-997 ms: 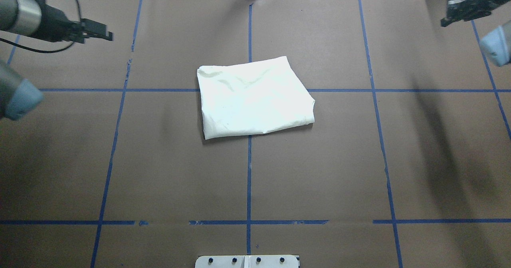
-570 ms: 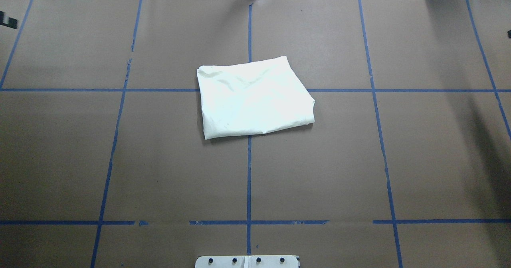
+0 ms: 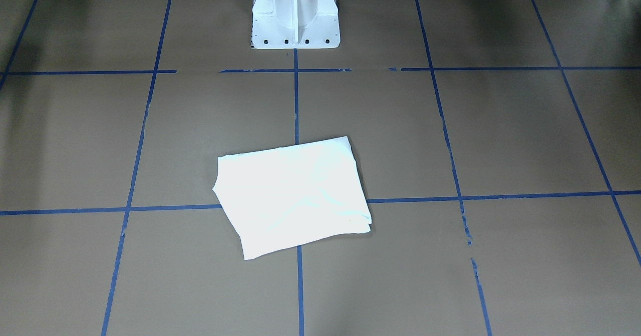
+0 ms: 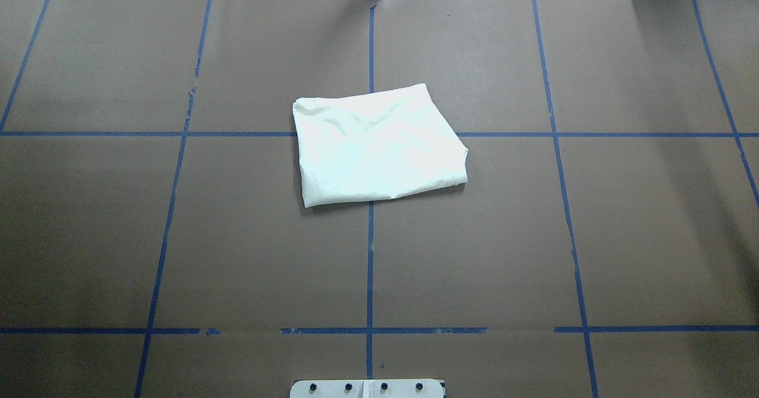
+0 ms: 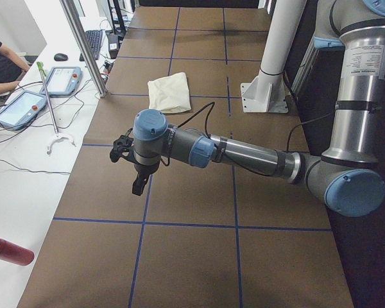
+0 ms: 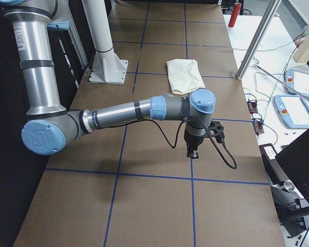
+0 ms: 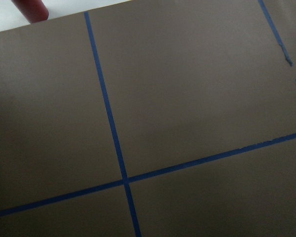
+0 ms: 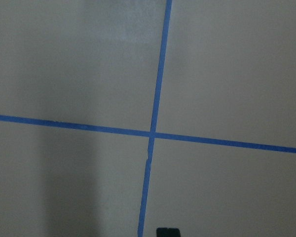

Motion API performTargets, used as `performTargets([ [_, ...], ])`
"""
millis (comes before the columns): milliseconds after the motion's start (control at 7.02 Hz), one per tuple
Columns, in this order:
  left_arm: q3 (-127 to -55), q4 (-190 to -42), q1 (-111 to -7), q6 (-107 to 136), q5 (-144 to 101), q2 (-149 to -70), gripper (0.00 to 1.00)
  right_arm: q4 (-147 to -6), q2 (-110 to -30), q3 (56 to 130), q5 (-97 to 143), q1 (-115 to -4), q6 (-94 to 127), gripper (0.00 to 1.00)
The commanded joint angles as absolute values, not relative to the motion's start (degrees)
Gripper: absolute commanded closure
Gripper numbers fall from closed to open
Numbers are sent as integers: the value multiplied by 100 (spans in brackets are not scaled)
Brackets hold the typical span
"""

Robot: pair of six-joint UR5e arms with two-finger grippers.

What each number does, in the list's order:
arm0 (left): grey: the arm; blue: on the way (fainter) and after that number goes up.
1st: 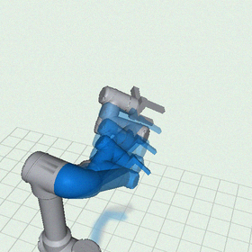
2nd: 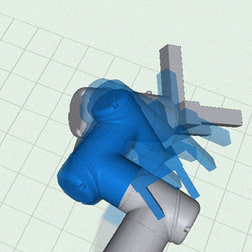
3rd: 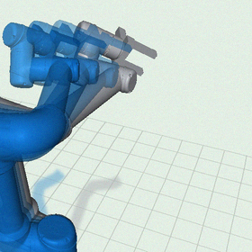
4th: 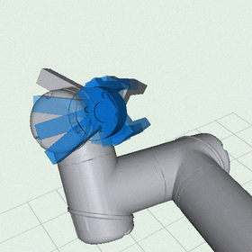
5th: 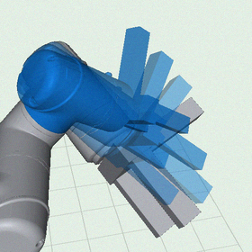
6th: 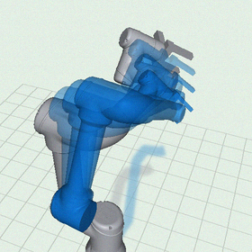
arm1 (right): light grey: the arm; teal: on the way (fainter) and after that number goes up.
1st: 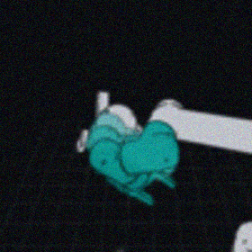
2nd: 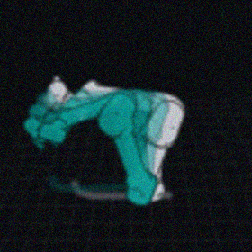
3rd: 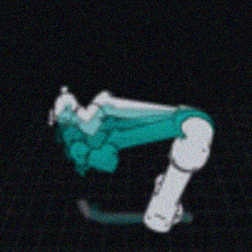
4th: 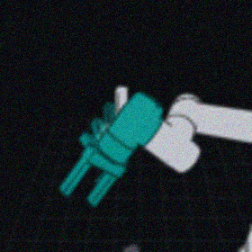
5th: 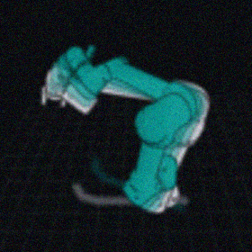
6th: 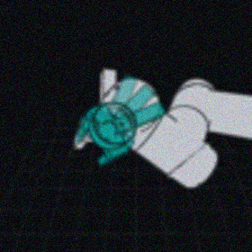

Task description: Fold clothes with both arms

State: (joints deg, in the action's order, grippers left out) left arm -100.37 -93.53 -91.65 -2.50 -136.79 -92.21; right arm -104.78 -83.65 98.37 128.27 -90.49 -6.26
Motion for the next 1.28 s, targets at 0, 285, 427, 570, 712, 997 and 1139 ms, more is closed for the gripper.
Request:
performTargets([
  [0,-10081,-9167,-9185,-308,-13693,-9027,0,-10295,-8762,9801,13243,-9053,-660,0],
  [285,-10255,-9158,-9185,-316,-13642,-8703,0,-10178,-8938,9826,13648,-9053,-633,0],
  [427,-10292,-9150,-9176,-299,-13641,-8588,0,-10169,-8938,9844,13693,-9053,-555,0],
  [570,-10423,-9010,-9176,-29,-13684,-8578,0,-10160,-8956,9818,13815,-9053,-536,0],
  [712,-10450,-9000,-9176,182,-13685,-8561,0,-10160,-8982,9826,13825,-9053,-536,0],
  [997,-10459,-9052,-9167,185,-13658,-8552,0,-10064,-9044,9809,13799,-9053,-528,0],
  [1139,-10468,-9061,-9167,167,-13650,-8552,0,-9681,-9079,9739,13764,-9053,-345,0],
])
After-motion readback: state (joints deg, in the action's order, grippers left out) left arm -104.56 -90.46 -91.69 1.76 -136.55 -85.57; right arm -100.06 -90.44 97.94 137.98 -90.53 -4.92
